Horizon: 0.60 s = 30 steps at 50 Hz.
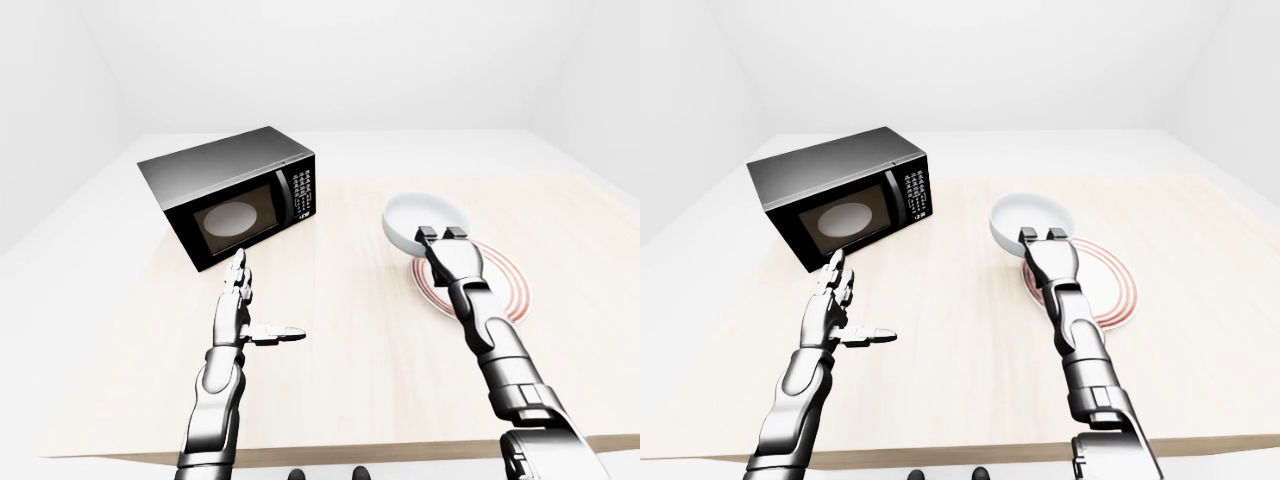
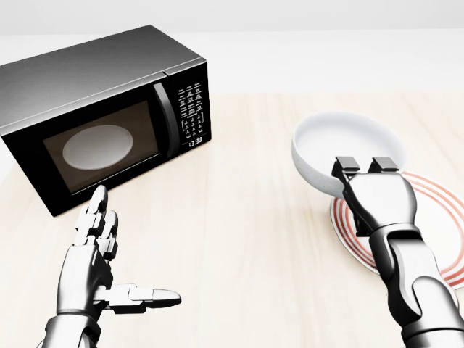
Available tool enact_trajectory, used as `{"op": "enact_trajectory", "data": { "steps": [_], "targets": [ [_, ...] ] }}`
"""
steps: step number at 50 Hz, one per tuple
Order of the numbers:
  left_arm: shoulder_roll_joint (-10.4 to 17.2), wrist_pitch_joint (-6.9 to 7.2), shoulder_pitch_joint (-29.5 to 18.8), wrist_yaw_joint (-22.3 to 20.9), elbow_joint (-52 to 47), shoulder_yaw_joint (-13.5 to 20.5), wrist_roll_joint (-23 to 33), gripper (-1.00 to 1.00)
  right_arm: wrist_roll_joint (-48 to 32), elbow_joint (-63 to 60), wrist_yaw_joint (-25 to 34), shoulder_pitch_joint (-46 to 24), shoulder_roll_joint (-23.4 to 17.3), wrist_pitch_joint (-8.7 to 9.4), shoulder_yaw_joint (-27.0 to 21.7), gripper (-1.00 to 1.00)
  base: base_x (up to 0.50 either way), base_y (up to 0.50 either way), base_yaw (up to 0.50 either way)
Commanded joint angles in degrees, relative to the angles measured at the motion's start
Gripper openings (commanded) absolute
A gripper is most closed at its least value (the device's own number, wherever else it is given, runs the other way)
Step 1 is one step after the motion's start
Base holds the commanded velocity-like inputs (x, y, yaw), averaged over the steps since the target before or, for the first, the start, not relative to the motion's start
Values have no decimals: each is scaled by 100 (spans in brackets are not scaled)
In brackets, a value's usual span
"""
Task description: Pick up the white bowl and put it on the plate.
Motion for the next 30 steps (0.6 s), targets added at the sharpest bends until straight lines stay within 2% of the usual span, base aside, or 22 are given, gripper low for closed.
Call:
{"op": "enact_trajectory", "data": {
  "steps": [1, 9, 30],
  "targets": [
    [0, 0, 0, 0, 0, 0, 0, 100, 337, -72, -131, 62, -273, -61, -260, -100, 0, 0, 0],
    [0, 0, 0, 0, 0, 0, 0, 100, 442, -162, -108, 198, -424, -54, -380, -100, 0, 0, 0],
    [0, 0, 0, 0, 0, 0, 0, 100, 625, 462, -477, 202, -659, -118, -440, -100, 0, 0, 0]
  ]
}}
